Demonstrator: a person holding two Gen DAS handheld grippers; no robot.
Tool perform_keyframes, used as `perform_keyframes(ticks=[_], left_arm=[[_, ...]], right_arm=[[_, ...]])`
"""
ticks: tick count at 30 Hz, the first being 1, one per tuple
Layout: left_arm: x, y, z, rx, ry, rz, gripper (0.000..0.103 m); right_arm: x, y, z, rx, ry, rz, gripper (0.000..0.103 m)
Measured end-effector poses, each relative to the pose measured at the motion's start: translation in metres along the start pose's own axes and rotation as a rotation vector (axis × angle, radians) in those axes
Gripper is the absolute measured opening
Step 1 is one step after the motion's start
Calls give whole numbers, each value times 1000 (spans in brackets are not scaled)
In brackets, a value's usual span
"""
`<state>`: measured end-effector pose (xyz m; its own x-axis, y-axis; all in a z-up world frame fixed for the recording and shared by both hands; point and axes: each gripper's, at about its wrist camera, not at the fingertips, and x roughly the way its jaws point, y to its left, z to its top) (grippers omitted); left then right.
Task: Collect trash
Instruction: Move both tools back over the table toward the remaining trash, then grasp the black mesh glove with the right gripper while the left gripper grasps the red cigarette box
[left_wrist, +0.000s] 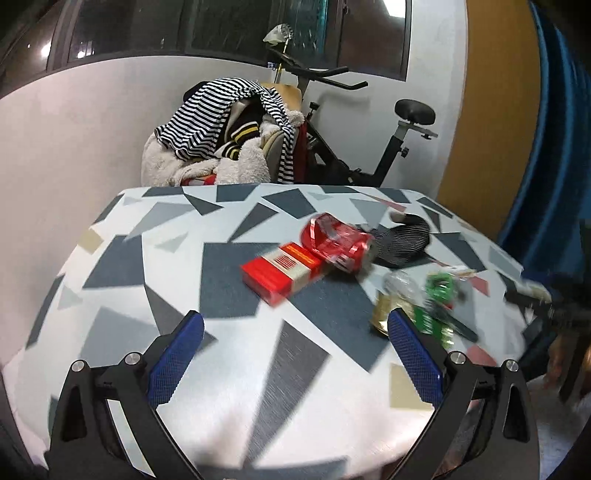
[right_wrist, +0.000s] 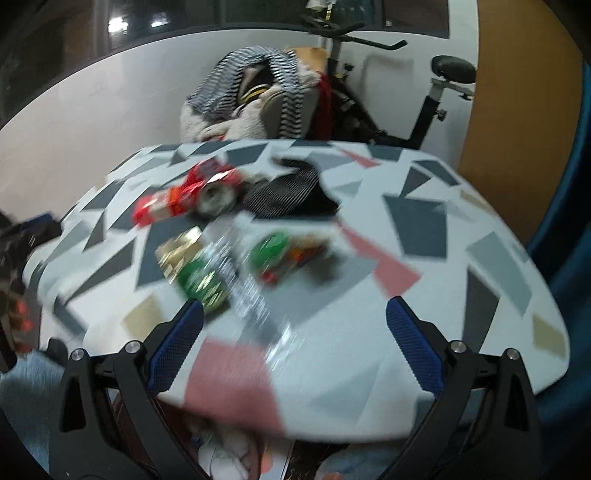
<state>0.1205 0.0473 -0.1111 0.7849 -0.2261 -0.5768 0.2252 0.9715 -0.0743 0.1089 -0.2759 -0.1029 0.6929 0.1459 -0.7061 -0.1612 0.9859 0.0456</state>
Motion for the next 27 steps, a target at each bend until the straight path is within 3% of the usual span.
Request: perform_keyframes(ticks=[3,5,9,14,17,18,19,20,27], left_arm=[[16,9,11,13,19,-32,97],[26,13,17,25,34,-12,97],[43,24,28,3,65,-29,97],[58,33,36,-10,56,-42,97],[71,33,39,30,87,-42,97],[77,32,39,60,109,-38,97],[82,30,39,84,127,-29,97],[89,28,39,115,147,-16,97],[140,14,45,242,258,-55,97]], right_arm=[[23,-11,32,-73,0,-7,97],[36,-16,49,-116,-19,-18,97],[83,-31,87,-111,44,30,97],[137,-35,114,-65,140,85,78],[166,-34,118,-17,230,122,64],[175,-32,116,-17,281,127,51],[177,-29,117,-23,301,122,17],[169,-28,120,-20,277,133,10],[93,-40,149,31,11,95,9]])
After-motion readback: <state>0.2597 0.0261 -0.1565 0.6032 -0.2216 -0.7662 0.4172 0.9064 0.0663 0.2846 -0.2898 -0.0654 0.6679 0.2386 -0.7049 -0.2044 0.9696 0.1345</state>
